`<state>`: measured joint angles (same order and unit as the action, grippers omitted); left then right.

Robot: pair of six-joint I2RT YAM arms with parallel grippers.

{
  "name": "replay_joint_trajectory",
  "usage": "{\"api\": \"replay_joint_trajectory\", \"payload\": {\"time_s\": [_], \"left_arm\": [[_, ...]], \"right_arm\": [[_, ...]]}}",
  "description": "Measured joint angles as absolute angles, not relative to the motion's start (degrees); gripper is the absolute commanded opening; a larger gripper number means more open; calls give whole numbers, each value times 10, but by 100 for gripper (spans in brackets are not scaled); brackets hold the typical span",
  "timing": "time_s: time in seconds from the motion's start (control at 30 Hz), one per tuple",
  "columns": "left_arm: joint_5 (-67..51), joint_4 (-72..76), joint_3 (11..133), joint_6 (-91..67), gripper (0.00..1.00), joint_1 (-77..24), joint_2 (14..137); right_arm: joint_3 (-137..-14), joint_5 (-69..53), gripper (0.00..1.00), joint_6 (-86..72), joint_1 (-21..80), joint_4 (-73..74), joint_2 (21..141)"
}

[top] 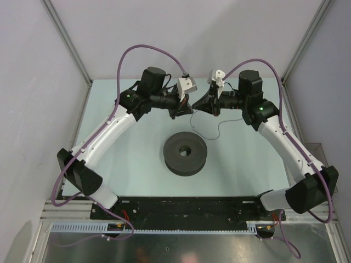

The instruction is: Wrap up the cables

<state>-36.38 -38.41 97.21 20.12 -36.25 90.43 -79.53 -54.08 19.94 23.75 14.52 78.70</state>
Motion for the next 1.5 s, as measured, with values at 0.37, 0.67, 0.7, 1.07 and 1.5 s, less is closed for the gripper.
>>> {"api": "replay_joint_trajectory", "payload": {"time_s": [0.37,0.67,0.7,1.07,1.5], "left_arm": [[-374,-373,910,183,76,-327,868],[-455,-331,698,51,83,-109,837],[-460,-330,682,40,83,-104,844],[-535,-267,611,-58,83,-106,988],[-615,-194,608,-92,16,-178,1088]], "right_arm": [[-795,-546,0,198,194,150,788],[-795,-545,0,274,67,251,769],[-795,-545,0,281,56,260,766],[-795,-538,0,322,-55,328,742],[-795,-513,0,324,-58,364,710]]}}
